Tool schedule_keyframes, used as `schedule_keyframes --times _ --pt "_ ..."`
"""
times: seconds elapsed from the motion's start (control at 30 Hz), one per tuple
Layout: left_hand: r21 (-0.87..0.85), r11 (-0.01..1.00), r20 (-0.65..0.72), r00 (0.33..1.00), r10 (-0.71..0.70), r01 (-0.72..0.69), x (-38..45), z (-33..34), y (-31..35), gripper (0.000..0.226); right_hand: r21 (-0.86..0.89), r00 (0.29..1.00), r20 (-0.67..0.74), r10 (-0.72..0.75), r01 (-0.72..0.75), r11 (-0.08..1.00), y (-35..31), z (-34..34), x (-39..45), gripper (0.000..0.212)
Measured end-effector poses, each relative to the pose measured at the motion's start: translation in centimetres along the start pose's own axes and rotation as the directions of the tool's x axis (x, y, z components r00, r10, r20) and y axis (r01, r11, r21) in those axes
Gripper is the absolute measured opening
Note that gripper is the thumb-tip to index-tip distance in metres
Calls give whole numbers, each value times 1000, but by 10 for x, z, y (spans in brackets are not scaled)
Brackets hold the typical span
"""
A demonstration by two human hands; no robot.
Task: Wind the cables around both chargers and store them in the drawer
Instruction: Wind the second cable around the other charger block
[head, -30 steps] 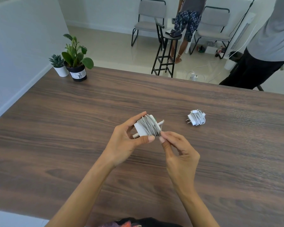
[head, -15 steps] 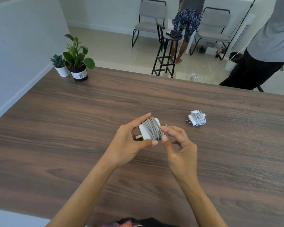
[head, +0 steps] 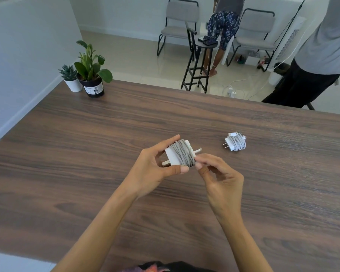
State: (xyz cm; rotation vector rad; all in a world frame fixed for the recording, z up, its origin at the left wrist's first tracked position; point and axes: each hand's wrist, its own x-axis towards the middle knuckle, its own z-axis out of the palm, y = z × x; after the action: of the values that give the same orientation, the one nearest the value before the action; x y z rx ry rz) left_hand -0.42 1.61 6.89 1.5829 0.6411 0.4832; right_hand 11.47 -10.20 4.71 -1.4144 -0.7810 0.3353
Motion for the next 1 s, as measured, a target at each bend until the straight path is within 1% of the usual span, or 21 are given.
schedule_keyframes --times 0.07,0.2,0.33,0.43,0.53,0.63,0.7,0.73,0.8,0.87,1.0 --pt "2 1000 5 1000 0 0 -1 0 -1 77 -24 1000 2 -10 10 1000 -1 0 -1 24" --pt "64 998 -4 1000 26 -25 -1 1 -4 78 -151 998 65 2 8 988 -5 1 -2 29" --pt "125 991 -37 998 58 -53 1 1 -9 80 -239 998 67 -1 17 971 -7 6 -7 35" --pt "132 989 -27 998 64 -59 4 0 -7 79 -213 995 90 51 -31 976 -9 9 -9 44" --pt "122 991 12 998 57 -58 5 -1 -5 78 -207 988 119 95 -68 976 -7 8 -9 47" --pt "97 994 17 998 53 -54 6 -4 -4 78 -210 980 170 108 -71 975 -7 4 -7 46" --pt "27 999 14 999 39 -40 6 -5 -4 77 -223 974 202 104 -58 973 -7 1 -4 39" --pt "-5 999 19 999 33 -33 7 -5 -3 76 -225 975 199 100 -54 973 -7 0 -3 35" --pt "-30 999 43 999 24 -23 6 -5 -3 75 -202 986 148 82 -51 978 -7 -2 -3 32" --pt "-39 999 60 998 20 -18 5 -6 -5 75 -176 994 92 62 -45 983 -5 -4 -3 33" --pt "-82 996 25 999 23 -21 5 -7 -7 73 -119 999 25 21 -18 993 4 -3 -6 35"
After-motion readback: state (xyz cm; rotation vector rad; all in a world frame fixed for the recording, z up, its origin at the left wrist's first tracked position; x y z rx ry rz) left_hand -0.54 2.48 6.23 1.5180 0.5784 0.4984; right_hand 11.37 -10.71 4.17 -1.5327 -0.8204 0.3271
